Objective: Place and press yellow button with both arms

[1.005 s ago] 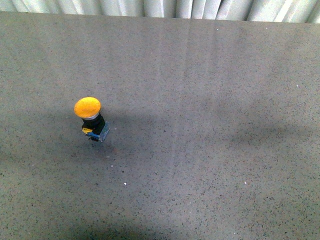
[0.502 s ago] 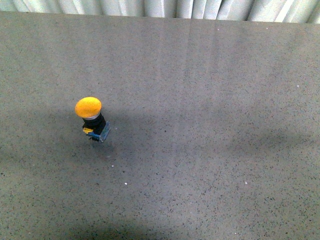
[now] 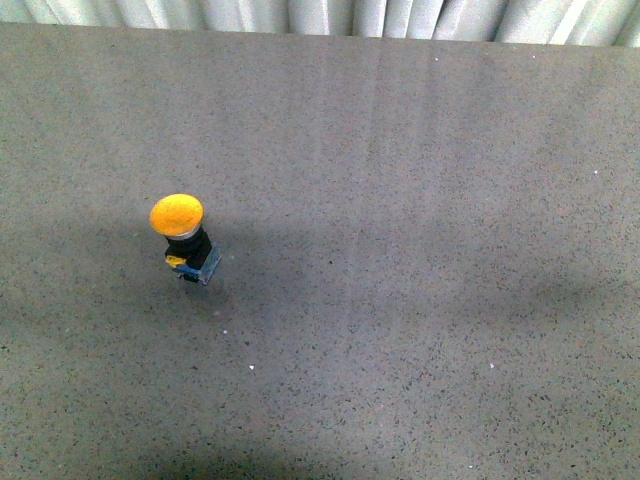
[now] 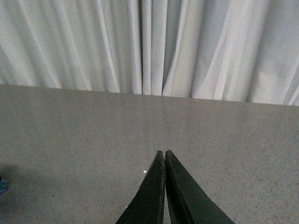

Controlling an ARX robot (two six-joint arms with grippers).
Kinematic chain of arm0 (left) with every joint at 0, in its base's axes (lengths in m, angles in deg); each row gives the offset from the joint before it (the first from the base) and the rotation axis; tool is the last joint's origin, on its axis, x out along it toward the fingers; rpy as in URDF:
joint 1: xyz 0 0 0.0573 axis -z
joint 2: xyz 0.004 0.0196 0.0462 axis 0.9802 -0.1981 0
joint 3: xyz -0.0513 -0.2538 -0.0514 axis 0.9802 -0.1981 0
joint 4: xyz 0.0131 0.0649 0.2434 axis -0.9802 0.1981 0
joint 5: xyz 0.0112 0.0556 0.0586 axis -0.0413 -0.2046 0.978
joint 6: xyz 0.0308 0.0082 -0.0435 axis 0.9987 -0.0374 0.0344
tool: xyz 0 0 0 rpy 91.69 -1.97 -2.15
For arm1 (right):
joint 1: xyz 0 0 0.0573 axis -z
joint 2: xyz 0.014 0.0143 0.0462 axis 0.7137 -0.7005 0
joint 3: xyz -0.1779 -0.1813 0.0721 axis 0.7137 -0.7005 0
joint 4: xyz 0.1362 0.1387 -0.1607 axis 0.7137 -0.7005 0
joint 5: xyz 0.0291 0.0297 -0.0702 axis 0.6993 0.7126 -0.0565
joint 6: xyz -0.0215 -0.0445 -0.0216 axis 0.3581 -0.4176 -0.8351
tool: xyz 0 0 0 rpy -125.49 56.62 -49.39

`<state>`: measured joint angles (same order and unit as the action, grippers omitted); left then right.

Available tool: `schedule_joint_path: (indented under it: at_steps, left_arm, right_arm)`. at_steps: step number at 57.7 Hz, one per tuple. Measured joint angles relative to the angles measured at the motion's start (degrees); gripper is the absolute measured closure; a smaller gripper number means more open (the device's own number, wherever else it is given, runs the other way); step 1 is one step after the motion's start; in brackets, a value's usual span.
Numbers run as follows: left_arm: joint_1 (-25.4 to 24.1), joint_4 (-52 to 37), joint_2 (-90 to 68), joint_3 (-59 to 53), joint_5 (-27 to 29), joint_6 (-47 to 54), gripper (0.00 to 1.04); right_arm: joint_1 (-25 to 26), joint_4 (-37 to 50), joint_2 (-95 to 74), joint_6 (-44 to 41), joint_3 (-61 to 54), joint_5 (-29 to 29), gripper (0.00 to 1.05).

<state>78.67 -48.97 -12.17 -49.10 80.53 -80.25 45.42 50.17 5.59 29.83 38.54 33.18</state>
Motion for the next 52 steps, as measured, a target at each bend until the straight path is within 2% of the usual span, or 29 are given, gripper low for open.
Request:
schedule_joint_path:
  at_steps: [5,17,20,47,50,52]
  left_arm:
    - [0.0,0.0,0.0,0.0,0.0,0.0,1.03]
    - [0.0,0.0,0.0,0.0,0.0,0.0,1.03]
    - [0.0,0.0,0.0,0.0,0.0,-0.02,0.99]
    - [0.0,0.0,0.0,0.0,0.0,-0.02,0.2]
    - [0.0,0.0,0.0,0.0,0.0,0.0,0.08]
    - [0.0,0.0,0.0,0.0,0.0,0.13,0.09]
  right_arm:
    - [0.0,-9.6,8.26,-0.02,0.02,-0.02,1.03]
    - [0.0,-10.14,9.86,-0.02,0.02,-0.07,1.03]
    - [0.0,-10.16,9.86,-0.07,0.02,-0.07,1.02]
    - [0.0,-10.19,9.92,-0.04,0.02,-0.04,0.23]
    - [0.0,-10.19,9.92,-0.04,0.02,-0.07,0.13]
    - [0.0,-10.19,9.92,-0.02,0.02,-0.07,0.08]
